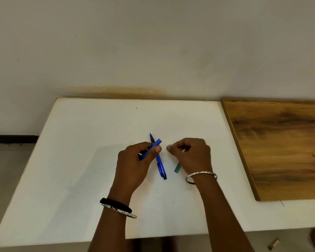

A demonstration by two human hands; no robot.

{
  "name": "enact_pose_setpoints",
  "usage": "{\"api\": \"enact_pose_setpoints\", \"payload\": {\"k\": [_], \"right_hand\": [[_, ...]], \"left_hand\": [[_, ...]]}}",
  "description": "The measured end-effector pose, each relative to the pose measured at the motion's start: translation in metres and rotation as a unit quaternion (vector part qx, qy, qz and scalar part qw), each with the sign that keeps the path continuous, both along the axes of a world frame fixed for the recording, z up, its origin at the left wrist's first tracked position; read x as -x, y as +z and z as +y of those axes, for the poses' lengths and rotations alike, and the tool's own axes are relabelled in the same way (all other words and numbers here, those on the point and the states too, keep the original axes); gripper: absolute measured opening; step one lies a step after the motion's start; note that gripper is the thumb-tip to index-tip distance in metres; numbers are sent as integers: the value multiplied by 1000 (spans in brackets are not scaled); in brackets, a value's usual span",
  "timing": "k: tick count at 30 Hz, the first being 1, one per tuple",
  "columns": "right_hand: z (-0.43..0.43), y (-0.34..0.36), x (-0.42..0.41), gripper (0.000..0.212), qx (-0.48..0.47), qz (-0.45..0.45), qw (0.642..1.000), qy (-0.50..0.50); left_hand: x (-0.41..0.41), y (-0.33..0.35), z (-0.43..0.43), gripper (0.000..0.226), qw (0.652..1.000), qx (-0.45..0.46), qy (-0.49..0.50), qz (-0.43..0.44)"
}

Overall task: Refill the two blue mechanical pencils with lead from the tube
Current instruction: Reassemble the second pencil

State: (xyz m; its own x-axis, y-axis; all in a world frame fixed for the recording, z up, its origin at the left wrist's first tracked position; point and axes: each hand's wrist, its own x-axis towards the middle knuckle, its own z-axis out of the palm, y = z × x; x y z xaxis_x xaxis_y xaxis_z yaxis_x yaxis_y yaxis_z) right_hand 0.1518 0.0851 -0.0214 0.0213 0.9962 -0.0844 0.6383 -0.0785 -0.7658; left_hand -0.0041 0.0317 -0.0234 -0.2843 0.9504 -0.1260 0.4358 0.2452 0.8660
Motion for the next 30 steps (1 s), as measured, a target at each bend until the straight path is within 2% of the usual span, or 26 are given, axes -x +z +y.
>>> {"api": "enact_pose_setpoints", "payload": {"k": [3,7,19,30], "right_hand": [[1,12,-1,10,-42,143,988,-33],[-3,19,6,4,-26,198,979,32],[-6,19,6,2,-22,184,981,61],[-5,13,4,4,-30,160,982,93]], "left_hand": [[0,-1,0,38,1000,3,0,2],[-1,-1,1,38,1000,7,-3,14],[-3,2,1,40,1000,10,-13,24],[-5,-2,1,48,996,12,-6,91]]}}
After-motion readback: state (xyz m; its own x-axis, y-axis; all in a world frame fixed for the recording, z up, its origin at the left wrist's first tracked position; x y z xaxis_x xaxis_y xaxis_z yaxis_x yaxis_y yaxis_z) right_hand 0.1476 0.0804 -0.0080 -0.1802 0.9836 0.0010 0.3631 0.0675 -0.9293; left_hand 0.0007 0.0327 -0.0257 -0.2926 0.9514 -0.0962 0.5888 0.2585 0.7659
